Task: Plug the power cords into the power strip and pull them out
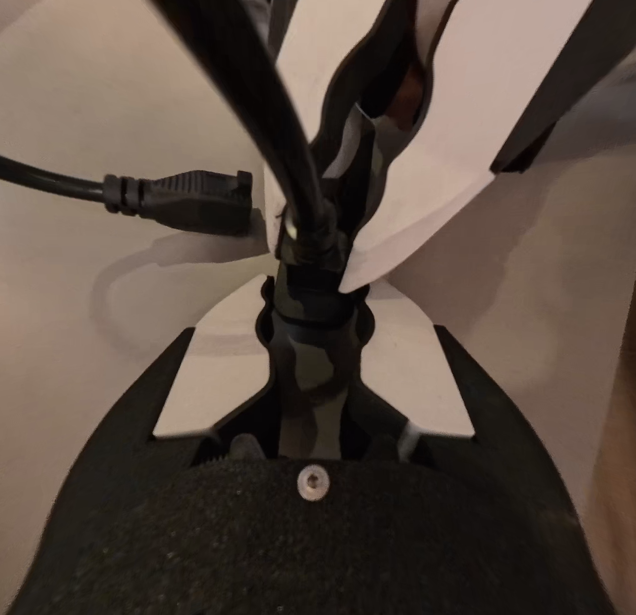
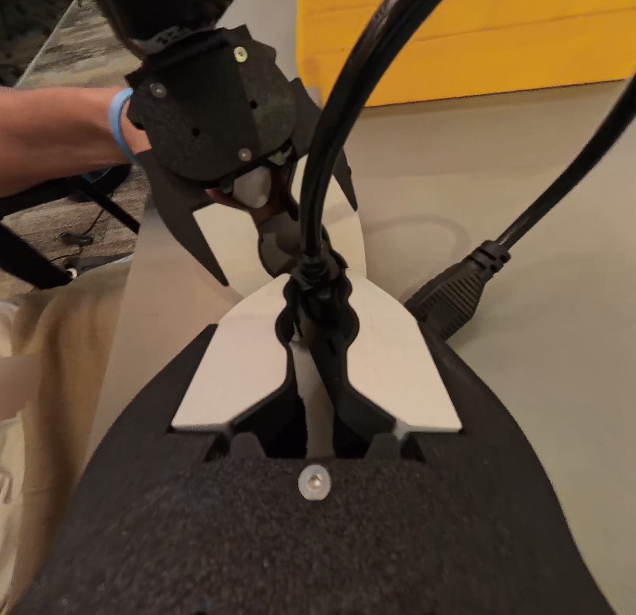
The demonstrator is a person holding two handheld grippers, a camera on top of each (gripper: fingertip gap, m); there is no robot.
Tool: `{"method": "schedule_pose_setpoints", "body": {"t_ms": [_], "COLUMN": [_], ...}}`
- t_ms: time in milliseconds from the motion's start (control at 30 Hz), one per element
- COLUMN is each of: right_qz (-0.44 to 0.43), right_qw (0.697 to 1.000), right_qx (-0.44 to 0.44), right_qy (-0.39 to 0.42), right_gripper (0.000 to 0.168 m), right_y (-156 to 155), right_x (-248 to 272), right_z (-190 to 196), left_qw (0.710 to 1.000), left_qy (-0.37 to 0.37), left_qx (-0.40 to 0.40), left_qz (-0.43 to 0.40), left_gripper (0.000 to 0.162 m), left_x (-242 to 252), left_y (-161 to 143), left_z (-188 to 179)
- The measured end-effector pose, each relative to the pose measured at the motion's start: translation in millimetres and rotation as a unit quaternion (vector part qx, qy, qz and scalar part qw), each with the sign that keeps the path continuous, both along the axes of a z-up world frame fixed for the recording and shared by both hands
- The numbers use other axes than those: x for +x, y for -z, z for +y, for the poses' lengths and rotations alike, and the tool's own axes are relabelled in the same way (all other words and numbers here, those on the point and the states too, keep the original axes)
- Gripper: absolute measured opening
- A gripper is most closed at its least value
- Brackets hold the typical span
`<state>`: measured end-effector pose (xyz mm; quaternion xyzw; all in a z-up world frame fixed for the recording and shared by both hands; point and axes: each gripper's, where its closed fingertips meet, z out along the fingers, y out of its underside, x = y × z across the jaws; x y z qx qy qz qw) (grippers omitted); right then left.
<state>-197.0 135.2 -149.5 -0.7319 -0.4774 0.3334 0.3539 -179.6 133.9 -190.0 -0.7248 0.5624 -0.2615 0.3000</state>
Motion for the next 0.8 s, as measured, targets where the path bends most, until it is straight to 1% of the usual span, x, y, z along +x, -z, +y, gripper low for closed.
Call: {"method": "schedule_pose_setpoints", "body": {"t_ms": [67, 167, 233, 300, 400, 500, 567, 633, 667, 733, 800], "right_qz": [-0.012, -0.023, -0.014, -0.005, -0.037, -0.002, -0.04, -0.064, -0.056, -0.009, -0.057], "right_qw": [1.0, 0.999, 1.0, 1.0, 0.997, 0.998, 0.994, 0.989, 0.99, 0.993, 0.989], "right_qx": [0.02, 0.022, 0.012, 0.007, 0.052, 0.01, 0.039, 0.076, 0.07, 0.013, 0.06], "right_qy": [0.02, 0.007, 0.007, 0.026, 0.04, 0.068, 0.096, 0.108, 0.107, 0.114, 0.124], "right_gripper": [0.024, 0.024, 0.023, 0.023, 0.023, 0.022, 0.022, 0.022, 0.022, 0.022, 0.021], "right_y": [0, 0, 0, 0, 0, 0, 0, -1, 0, 0, 0], "right_x": [-3, 2, 3, 1, 0, 6, 5, 4, 7, 11, 9], "right_z": [2, -4, -4, 1, -1, 6, 8, 3, 0, 5, 4], "left_qw": [1.0, 1.0, 1.0, 1.0, 1.0, 1.0, 0.999, 1.0, 1.0, 0.999, 1.0], "left_qy": [-0.004, 0.01, 0.01, 0.0, -0.003, -0.025, -0.032, -0.022, -0.02, -0.028, -0.021], "left_qx": [0.003, 0.004, 0.003, 0.007, 0.014, 0.013, 0.015, 0.019, 0.019, 0.015, 0.01], "left_qz": [0.0, -0.001, 0.0, 0.003, 0.002, 0.002, 0.003, 0.002, 0.003, 0.003, 0.001], "left_gripper": [0.046, 0.046, 0.046, 0.045, 0.046, 0.046, 0.046, 0.046, 0.046, 0.046, 0.045], "left_x": [0, -2, 0, 1, 0, 1, 0, 1, 2, 5, 5], "left_y": [0, 0, 0, 0, 0, 0, 0, -1, 0, 0, -1], "left_z": [1, -3, -3, 0, 1, 7, 9, 5, 3, 5, 5]}}
